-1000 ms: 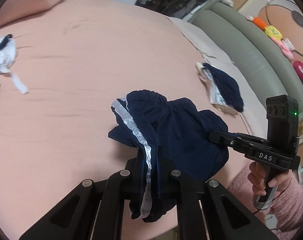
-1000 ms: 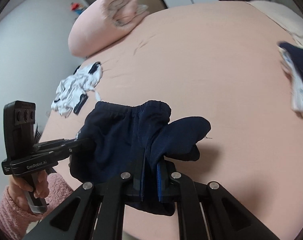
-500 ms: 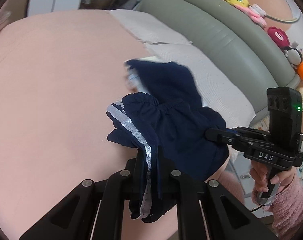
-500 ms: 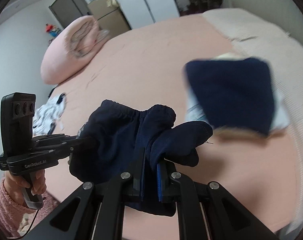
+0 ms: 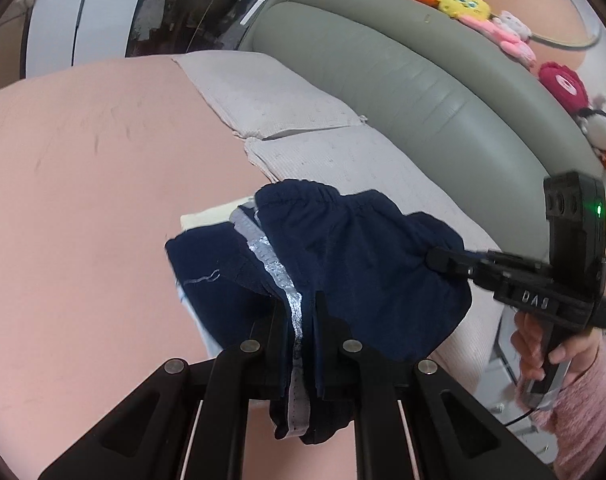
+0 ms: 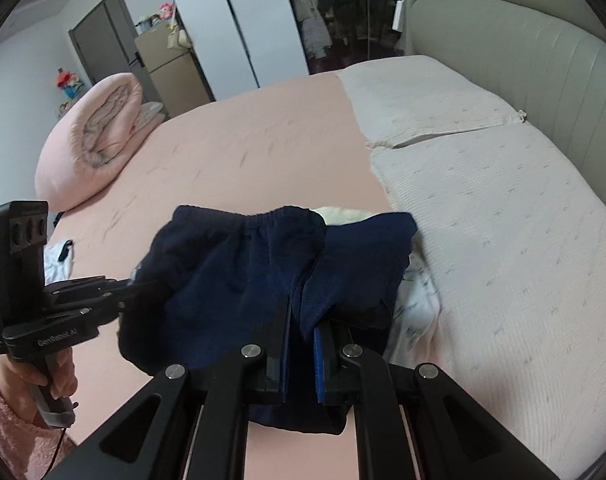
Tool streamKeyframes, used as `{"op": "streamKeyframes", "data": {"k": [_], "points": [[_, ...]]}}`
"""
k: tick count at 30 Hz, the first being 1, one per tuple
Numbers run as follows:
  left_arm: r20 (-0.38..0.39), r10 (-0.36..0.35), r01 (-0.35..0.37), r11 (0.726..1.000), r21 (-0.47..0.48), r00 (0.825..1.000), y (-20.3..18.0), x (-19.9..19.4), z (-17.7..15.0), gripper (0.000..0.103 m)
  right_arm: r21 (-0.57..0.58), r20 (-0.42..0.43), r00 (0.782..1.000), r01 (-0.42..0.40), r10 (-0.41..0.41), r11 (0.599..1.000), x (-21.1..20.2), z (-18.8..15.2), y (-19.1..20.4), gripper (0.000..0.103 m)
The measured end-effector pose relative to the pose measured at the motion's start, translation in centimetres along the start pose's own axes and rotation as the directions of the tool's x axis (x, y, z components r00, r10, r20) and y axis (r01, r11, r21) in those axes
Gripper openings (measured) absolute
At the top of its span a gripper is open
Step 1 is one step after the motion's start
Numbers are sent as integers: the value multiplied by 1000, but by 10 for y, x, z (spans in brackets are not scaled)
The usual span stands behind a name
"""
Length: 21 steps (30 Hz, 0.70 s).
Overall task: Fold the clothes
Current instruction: 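Carry the folded shorts with both grippers toward the clothes stack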
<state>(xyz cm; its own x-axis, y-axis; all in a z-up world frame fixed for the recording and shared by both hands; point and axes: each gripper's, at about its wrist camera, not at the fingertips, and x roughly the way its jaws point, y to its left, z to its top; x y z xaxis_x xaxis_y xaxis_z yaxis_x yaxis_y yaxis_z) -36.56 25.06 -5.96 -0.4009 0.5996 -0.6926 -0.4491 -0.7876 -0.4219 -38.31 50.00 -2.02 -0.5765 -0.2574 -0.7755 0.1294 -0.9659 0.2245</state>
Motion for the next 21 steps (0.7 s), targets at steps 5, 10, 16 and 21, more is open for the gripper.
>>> {"op": "streamKeyframes", "data": {"k": [5, 10, 16, 21], "points": [[-102, 71, -72, 997, -7, 992, 28, 67, 1, 9, 56, -42, 999, -11, 13, 998, 64, -11, -31, 9], [-194, 86, -88, 996, -3, 977, 41, 89, -14, 13, 86, -170, 983, -51, 65, 995, 115, -40, -58, 20], [-165, 158, -139, 983, 124, 974, 20, 70, -9, 18, 120, -115, 989, -84, 98, 989, 96, -37, -77, 45], [-127, 102, -98, 994, 39, 987, 23, 74, 14, 27, 255, -40, 989, -128, 143, 958, 98, -17, -104, 57]]}}
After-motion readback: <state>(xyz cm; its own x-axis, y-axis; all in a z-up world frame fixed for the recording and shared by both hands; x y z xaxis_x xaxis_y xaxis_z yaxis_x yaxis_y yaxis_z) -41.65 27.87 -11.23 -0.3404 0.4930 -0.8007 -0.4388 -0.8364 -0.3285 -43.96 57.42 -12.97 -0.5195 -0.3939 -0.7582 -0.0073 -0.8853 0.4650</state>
